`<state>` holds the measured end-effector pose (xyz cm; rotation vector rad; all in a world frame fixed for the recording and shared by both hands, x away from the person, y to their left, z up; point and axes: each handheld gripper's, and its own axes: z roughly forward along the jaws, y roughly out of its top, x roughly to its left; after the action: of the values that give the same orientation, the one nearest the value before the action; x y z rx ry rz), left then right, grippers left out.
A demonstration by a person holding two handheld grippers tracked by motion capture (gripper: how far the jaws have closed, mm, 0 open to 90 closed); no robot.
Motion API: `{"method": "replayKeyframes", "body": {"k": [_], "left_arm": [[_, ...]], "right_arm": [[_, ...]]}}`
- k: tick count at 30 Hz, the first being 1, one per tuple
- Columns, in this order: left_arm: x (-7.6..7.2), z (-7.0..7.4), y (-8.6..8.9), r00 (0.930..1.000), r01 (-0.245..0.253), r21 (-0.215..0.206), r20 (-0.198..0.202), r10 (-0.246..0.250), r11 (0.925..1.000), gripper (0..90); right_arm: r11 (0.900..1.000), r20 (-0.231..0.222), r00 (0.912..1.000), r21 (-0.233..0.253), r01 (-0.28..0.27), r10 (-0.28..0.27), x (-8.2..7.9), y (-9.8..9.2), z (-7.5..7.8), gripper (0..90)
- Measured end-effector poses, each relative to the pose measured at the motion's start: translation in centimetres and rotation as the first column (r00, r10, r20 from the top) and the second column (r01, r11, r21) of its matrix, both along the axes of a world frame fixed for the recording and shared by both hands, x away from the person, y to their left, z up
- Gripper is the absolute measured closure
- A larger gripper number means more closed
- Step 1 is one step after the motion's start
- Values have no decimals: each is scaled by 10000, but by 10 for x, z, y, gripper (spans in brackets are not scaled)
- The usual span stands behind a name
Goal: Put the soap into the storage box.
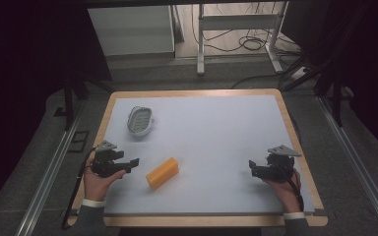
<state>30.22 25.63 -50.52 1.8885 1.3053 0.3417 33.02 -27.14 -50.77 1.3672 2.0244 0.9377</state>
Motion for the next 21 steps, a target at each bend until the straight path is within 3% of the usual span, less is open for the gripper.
{"method": "replayKeyframes", "body": {"k": [7,14,21], "left_arm": [[2,-1,0,10000,42,20,-72,-42,10000,248],[-1,2,0,10000,-5,24,3,5,10000,248],[-2,6,2,9999,-133,419,21,133,9990,245]], "right_arm": [[9992,29,9994,191,338,-339,-2,-10,2,47],[9991,9,9994,255,346,-346,-3,-13,3,48],[9991,-132,9994,278,331,-328,-2,-15,0,50]]}}
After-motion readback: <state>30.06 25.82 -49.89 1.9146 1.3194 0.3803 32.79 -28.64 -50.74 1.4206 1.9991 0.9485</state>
